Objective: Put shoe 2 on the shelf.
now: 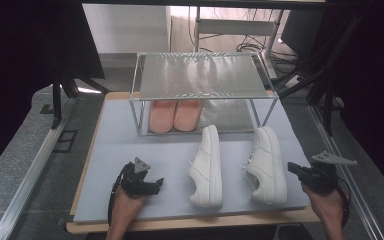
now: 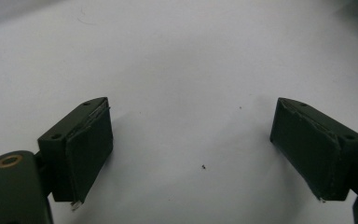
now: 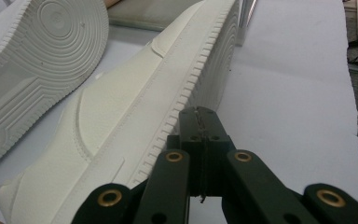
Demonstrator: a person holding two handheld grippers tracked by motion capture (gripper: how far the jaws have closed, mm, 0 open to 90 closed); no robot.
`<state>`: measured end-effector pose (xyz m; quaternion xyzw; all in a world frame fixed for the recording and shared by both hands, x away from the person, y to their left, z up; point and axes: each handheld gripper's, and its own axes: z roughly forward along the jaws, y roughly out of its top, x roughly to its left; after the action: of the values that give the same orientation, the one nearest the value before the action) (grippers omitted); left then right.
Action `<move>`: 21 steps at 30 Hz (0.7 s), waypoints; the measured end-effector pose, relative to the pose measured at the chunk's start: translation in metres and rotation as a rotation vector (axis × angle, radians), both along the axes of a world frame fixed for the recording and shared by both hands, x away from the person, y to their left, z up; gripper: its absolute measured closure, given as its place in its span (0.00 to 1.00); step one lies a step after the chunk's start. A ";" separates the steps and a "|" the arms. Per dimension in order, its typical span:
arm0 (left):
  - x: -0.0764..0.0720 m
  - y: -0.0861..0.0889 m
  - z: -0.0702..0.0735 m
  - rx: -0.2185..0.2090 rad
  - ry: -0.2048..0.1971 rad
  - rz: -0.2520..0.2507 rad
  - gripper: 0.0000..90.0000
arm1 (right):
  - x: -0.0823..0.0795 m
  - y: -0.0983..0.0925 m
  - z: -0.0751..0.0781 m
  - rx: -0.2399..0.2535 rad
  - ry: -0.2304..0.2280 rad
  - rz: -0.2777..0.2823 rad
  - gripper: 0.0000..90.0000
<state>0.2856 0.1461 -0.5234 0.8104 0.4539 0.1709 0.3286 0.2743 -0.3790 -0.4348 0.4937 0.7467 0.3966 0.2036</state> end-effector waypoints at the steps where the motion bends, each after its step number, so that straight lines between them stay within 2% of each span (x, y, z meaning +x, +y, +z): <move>1: 0.000 0.000 0.000 0.000 0.000 0.000 0.15 | 0.000 0.001 0.000 -0.004 -0.010 0.001 1.00; 8: 0.000 0.000 0.000 0.000 -0.001 0.000 0.15 | 0.002 0.009 0.003 -0.003 -0.043 0.029 1.00; 21: 0.000 0.000 0.000 0.000 -0.001 0.000 0.15 | 0.007 0.019 -0.001 0.007 -0.016 0.041 1.00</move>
<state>0.2855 0.1462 -0.5235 0.8104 0.4535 0.1714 0.3290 0.2817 -0.3599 -0.4356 0.4757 0.7537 0.4072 0.1994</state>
